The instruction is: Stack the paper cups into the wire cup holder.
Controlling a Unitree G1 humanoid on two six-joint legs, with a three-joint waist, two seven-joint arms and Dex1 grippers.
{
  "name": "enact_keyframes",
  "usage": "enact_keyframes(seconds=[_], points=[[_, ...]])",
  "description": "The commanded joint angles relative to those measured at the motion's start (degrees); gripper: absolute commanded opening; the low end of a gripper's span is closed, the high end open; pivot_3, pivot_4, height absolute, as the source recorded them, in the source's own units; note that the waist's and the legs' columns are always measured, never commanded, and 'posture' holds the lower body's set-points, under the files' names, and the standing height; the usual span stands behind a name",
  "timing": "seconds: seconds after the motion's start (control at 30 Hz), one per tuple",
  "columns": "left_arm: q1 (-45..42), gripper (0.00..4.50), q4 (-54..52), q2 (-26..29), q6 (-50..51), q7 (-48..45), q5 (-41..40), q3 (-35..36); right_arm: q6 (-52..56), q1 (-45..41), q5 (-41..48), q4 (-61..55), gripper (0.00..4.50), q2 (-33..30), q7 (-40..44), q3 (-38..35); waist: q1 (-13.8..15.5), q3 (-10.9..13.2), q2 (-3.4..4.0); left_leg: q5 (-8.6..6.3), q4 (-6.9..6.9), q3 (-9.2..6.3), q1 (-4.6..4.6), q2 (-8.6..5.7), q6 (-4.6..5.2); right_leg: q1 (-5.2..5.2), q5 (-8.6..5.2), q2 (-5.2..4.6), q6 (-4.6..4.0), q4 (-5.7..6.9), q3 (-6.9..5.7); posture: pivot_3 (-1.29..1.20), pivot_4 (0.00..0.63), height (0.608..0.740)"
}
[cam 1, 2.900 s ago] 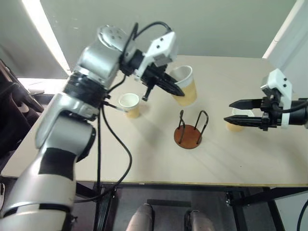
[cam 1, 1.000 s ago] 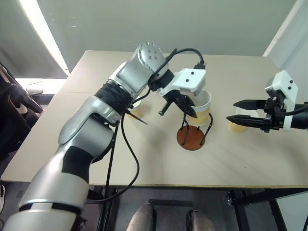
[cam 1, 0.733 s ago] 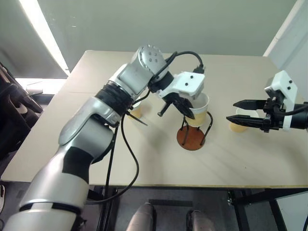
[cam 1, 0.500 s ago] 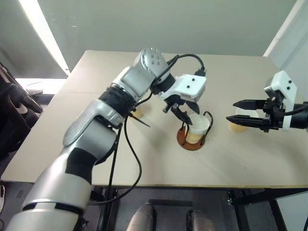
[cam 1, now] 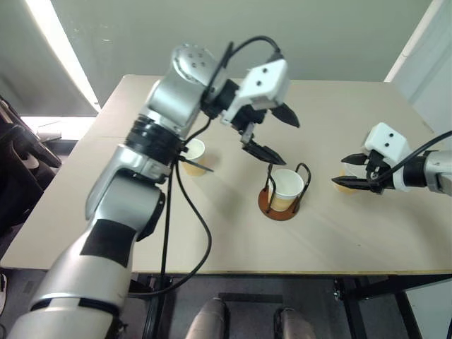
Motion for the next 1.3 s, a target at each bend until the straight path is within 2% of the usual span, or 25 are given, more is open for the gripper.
enact_keyframes(seconds=[0.03,0.33,0.57,0.77,1.03,1.13,1.3], points=[[2.2,4.47,-6.7,3.4,6.2,2.0,-2.7,5.7,-6.7,-4.0,-6.4,4.9,2.91,-1.5,3.5,3.1,-0.2,0.0,0.0,0.0,0.0,0.0,0.0,0.02,0.0,-0.01,0.0,-0.01,0.0,0.0,0.0,0.0,0.15,0.74],[13.1,4.47,-21.7,13.5,18.6,9.0,-5.2,13.5,-14.3,-7.8,-13.5,16.1,2.91,-1.5,11.4,6.0,-0.3,0.0,0.02,-0.01,0.0,-0.01,0.01,0.02,0.01,-0.03,-0.04,-0.01,-0.17,-0.01,-0.01,0.0,0.15,0.74],[17.5,4.47,-26.3,16.9,22.1,13.0,-6.3,16.3,-20.3,-12.2,-19.8,24.1,2.91,1.8,14.5,9.4,-0.7,0.0,0.02,0.05,-0.03,0.01,0.3,0.09,-0.07,0.07,0.03,-0.01,-0.43,0.14,-0.02,0.0,0.15,0.74],[20.4,4.47,-29.0,19.1,23.9,15.1,-7.3,17.7,-24.3,-17.0,-24.0,31.5,2.91,5.2,16.1,11.5,-1.3,0.0,0.03,0.02,-0.14,0.05,0.69,0.2,-0.03,0.23,-0.34,0.01,-1.14,0.44,-0.06,0.0,0.15,0.74],[22.9,4.47,-31.4,21.0,24.8,16.8,-8.2,18.3,-29.8,-22.0,-29.3,39.6,2.91,9.2,17.6,13.8,-1.6,0.0,0.04,-0.12,-0.3,0.04,0.89,0.33,0.12,0.16,-0.51,0.05,-1.52,0.8,-0.12,0.0,0.15,0.74],[23.3,4.5,-31.8,21.4,24.7,17.2,-8.4,18.0,-30.9,-22.4,-30.4,40.7,2.29,10.1,18.2,13.9,-1.6,0.0,0.04,-0.11,-0.43,0.03,0.91,0.35,0.08,0.11,-0.54,0.06,-1.63,0.83,-0.15,0.0,0.15,0.74],[23.7,4.5,-32.0,21.6,24.6,17.6,-8.5,17.8,-31.1,-21.9,-31.1,39.8,0.48,11.4,19.4,14.0,-1.6,0.0,0.04,-0.12,-0.52,0.03,0.9,0.35,-0.11,0.08,-0.57,0.05,-1.7,0.8,-0.15,0.0,0.15,0.74]])
